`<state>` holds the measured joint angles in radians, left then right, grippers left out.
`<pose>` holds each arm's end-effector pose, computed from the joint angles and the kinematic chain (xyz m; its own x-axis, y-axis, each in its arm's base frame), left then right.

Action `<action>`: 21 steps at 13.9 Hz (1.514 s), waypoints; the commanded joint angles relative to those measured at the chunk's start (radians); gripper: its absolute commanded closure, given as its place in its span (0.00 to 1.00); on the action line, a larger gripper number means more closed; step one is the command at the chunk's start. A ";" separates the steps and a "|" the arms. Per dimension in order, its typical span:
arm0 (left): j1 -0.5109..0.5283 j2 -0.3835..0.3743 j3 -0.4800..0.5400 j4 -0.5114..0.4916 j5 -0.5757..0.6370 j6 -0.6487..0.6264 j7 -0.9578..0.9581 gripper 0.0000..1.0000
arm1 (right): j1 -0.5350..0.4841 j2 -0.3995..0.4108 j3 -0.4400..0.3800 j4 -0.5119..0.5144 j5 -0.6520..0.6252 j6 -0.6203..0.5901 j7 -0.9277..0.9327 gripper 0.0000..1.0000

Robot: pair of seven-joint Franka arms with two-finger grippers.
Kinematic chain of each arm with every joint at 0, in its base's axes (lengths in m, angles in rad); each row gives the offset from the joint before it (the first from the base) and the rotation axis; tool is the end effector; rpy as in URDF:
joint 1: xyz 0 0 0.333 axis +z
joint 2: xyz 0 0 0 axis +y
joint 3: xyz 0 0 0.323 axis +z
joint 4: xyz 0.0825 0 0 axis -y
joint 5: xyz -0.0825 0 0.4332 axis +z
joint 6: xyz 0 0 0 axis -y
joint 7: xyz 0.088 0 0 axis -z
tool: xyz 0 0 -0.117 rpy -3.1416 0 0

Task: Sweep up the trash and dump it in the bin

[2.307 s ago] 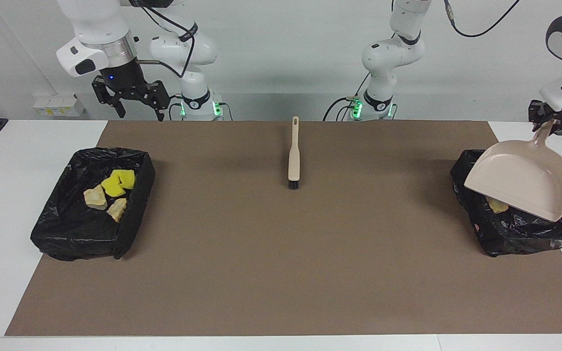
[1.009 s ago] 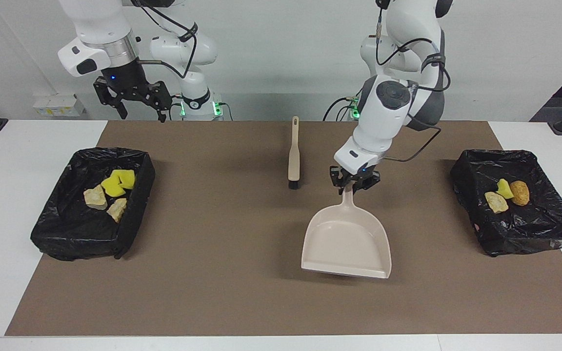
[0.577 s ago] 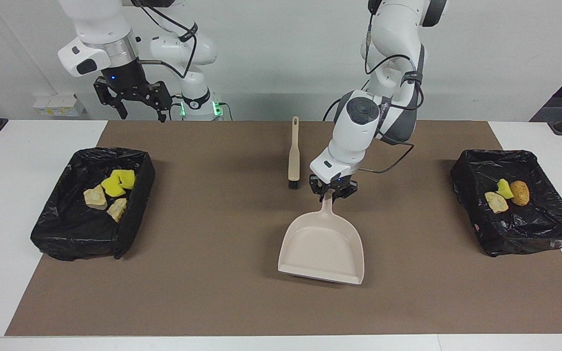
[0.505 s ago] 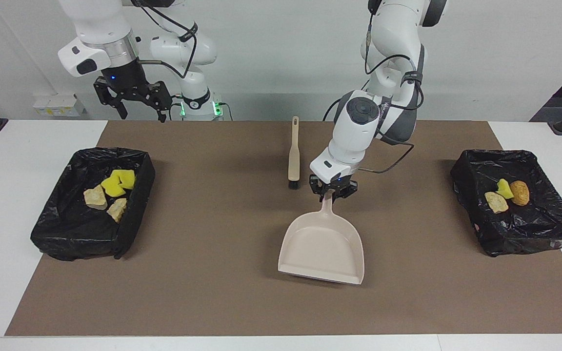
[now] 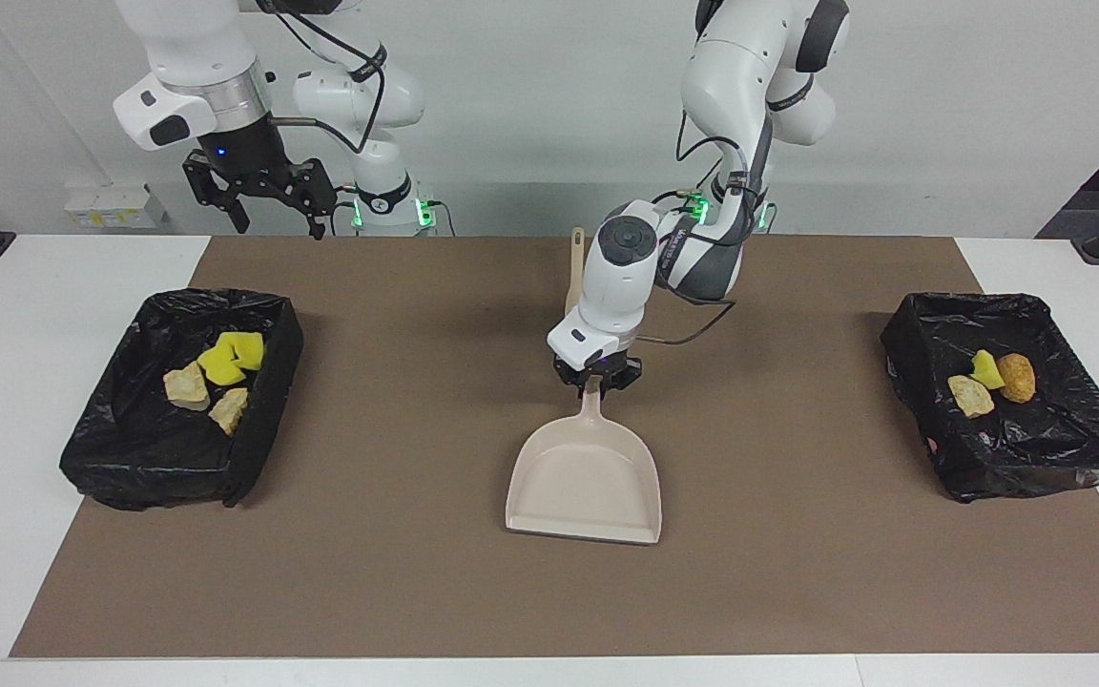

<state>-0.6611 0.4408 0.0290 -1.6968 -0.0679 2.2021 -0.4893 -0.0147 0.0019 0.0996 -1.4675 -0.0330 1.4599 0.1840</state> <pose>0.5762 -0.4277 0.3160 0.9937 -0.1062 0.0354 -0.1084 -0.9917 0.0697 0.5908 0.0460 0.6640 0.9947 -0.1025 -0.0033 -0.1023 -0.9942 0.0338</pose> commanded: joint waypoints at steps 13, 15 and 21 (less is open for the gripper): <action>0.070 -0.091 0.028 0.016 0.010 -0.067 -0.032 0.01 | -0.010 -0.002 0.005 0.000 0.018 0.008 0.008 0.00; 0.135 -0.128 0.026 0.020 0.016 -0.110 -0.014 0.00 | -0.010 -0.002 0.003 0.000 0.018 0.008 0.015 0.00; 0.377 -0.232 0.026 0.014 0.016 -0.296 0.325 0.02 | -0.019 -0.002 0.000 -0.002 0.018 0.008 0.006 0.00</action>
<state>-0.3523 0.2538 0.0681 -1.6661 -0.0633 1.9706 -0.2640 -0.0181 0.0019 0.0952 -1.4675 -0.0330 1.4600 0.1840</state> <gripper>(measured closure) 0.013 0.000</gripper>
